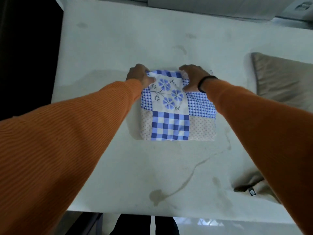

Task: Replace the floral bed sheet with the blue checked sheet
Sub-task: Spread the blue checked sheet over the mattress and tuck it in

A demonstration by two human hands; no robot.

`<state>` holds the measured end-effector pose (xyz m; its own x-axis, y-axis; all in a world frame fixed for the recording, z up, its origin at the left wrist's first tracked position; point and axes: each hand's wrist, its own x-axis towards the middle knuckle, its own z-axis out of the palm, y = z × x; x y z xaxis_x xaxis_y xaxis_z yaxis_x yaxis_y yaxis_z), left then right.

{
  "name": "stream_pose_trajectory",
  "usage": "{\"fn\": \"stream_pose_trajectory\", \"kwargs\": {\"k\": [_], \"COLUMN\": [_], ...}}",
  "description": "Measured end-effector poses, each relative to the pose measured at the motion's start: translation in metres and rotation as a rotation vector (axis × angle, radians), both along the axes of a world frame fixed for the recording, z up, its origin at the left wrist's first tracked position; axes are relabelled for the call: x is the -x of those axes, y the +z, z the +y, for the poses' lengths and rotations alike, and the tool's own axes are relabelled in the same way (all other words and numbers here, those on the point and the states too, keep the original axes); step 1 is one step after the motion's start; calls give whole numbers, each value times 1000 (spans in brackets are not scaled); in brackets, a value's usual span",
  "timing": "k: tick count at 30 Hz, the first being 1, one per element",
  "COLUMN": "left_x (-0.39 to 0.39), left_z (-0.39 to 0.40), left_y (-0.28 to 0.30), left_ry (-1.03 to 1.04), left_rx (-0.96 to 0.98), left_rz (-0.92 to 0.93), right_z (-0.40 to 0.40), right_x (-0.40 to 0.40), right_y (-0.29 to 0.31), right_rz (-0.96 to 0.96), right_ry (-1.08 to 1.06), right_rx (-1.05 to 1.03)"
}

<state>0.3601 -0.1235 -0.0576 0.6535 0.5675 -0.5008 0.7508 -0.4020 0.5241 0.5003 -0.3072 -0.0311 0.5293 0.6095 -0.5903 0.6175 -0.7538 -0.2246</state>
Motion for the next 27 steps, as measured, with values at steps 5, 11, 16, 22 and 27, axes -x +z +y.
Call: {"fn": "stream_pose_trajectory", "kwargs": {"k": [5,11,16,22,27], "left_x": [33,90,147,241,326], "left_z": [-17,-54,-101,-170,-243], "left_y": [26,57,84,82,46], "left_ry": [-228,-242,-167,-167,-231], "left_rx": [-92,17,209,380,402], "left_rz": [-327,-498,-458,-185,128], "right_z": [20,-23,-89,-194,-275], "right_x": [5,12,60,167,272], "right_y": [7,44,87,78,29], "right_rz": [7,-236,-113,-72,-37], "right_ry": [167,448,374,408,345], "right_rx": [100,137,123,7,20]}}
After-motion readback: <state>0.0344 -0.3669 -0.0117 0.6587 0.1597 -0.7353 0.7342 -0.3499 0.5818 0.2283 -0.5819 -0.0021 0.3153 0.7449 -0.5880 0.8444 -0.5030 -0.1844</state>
